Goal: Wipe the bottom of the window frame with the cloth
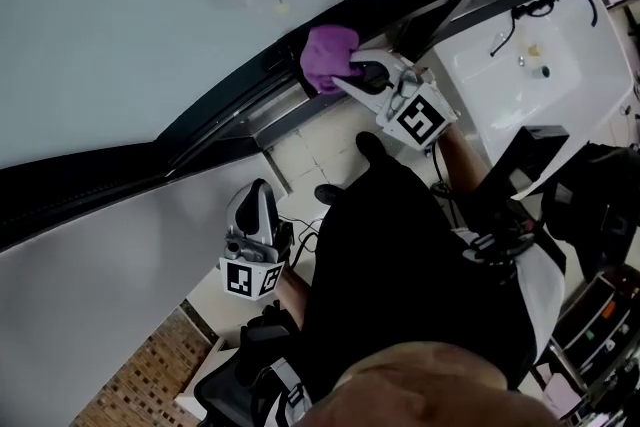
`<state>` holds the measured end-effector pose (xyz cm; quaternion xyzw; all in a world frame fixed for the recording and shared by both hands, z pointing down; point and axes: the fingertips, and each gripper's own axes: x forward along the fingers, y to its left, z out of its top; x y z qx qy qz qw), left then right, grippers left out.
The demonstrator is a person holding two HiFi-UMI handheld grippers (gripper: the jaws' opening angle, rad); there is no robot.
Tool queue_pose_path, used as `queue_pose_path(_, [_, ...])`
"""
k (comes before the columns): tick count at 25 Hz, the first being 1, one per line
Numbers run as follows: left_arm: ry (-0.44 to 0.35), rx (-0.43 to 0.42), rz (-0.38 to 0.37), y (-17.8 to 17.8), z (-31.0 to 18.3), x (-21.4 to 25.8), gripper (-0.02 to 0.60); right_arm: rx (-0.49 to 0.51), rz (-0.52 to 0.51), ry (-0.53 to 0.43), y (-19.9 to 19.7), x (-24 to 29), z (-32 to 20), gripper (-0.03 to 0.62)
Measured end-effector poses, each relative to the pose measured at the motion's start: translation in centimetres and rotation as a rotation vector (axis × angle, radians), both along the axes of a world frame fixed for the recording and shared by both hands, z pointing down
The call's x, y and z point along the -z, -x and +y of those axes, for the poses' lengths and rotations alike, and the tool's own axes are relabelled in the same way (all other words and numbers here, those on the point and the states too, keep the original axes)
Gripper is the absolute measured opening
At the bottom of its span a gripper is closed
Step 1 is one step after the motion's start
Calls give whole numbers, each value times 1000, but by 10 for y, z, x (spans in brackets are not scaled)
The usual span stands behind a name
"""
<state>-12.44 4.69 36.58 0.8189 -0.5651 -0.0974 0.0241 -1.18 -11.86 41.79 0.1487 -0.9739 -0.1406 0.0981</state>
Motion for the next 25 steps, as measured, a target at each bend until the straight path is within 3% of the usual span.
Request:
queue_pose_path(2, [1, 13, -3, 1, 4, 2, 3, -192, 0, 47, 6, 3, -51, 63])
queue_pose_path(3, [1, 23, -5, 1, 7, 3, 3, -226, 44, 46, 16, -4, -68, 63])
queue_pose_path(6, [1, 58, -13, 3, 18, 9, 3, -162, 223, 38, 57, -42, -80, 63])
queue_pose_path(9, [4, 95, -10, 8, 26, 12, 3, -129, 273, 8, 72, -55, -74, 58])
queue_pose_path(14, [3, 102, -6, 10, 25, 11, 3, -163, 363, -10, 59, -58, -78, 58])
queue_pose_path(17, [-3, 88, -10, 8, 23, 12, 3, -332, 482, -90, 18, -59, -97, 63])
queue_pose_path(19, [0, 83, -3, 10, 22, 9, 3, -397, 460, -90, -3, -48, -103, 63])
queue_pose_path(21, [6, 76, 4, 12, 19, 5, 3, -348, 424, -57, 3, -44, -99, 63])
queue_pose_path(25, [5, 51, -4, 5, 12, 9, 3, -187, 526, -59, 38, -80, -94, 58])
